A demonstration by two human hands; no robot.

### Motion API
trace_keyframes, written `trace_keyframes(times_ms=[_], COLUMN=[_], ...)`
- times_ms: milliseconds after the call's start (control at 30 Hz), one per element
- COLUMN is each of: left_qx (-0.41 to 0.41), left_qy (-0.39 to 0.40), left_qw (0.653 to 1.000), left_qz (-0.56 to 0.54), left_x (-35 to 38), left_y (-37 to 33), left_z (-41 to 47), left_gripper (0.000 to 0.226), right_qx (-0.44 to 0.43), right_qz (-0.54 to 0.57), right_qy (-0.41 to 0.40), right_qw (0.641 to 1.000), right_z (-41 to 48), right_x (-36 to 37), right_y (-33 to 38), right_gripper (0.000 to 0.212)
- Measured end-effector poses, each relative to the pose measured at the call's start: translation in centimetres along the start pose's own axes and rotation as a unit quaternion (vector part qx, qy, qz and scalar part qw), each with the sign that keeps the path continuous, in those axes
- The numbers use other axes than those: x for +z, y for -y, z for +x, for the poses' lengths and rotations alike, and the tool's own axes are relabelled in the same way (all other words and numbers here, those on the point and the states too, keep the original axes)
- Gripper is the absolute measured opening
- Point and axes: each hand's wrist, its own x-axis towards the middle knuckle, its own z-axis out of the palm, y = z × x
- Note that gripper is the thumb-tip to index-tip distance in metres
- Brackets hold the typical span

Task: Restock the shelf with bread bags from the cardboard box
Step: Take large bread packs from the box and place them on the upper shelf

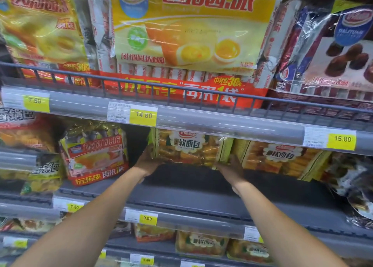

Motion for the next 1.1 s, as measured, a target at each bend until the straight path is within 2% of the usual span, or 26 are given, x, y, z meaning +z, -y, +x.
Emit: trace_keyframes(times_ms=[200,300,400,500,533,633,700,933,1100], left_qx=[-0.029,-0.014,-0.020,-0.030,-0.024,0.045,0.091,0.181,0.191], left_qy=[-0.024,-0.012,0.012,0.053,0.060,0.077,0.088,0.122,0.164], left_qw=[0.999,1.000,0.999,0.992,0.988,0.977,0.969,0.940,0.925], left_qz=[0.004,0.005,0.038,0.111,0.137,0.194,0.210,0.262,0.284], left_x=[-0.4,-1.2,-2.0,-3.0,-3.2,-4.3,-4.7,-2.4,1.5], left_y=[1.2,1.1,1.5,1.2,1.2,1.6,2.3,4.5,6.2], left_z=[0.0,-1.2,-2.8,-6.2,-7.2,-10.5,-12.8,-21.4,-25.9], left_gripper=[0.058,0.052,0.059,0.045,0.045,0.068,0.076,0.074,0.075], right_qx=[0.016,0.031,0.026,0.009,0.004,-0.017,-0.045,-0.059,-0.013], right_qz=[0.021,0.010,0.009,-0.008,-0.029,-0.110,-0.123,-0.153,-0.180], right_qy=[0.013,0.007,-0.007,-0.020,-0.023,-0.037,-0.039,-0.061,-0.054], right_qw=[1.000,0.999,1.000,1.000,0.999,0.993,0.991,0.985,0.982], right_z=[-0.4,-2.0,-4.4,-7.6,-8.9,-13.3,-16.3,-26.9,-32.5], right_x=[0.1,-0.3,-0.8,-1.5,-1.7,-2.5,-2.8,-4.6,-7.6], right_y=[-0.1,0.3,0.4,0.5,0.7,1.3,1.1,-2.7,-7.4], right_gripper=[0.082,0.087,0.081,0.077,0.079,0.089,0.093,0.092,0.092])
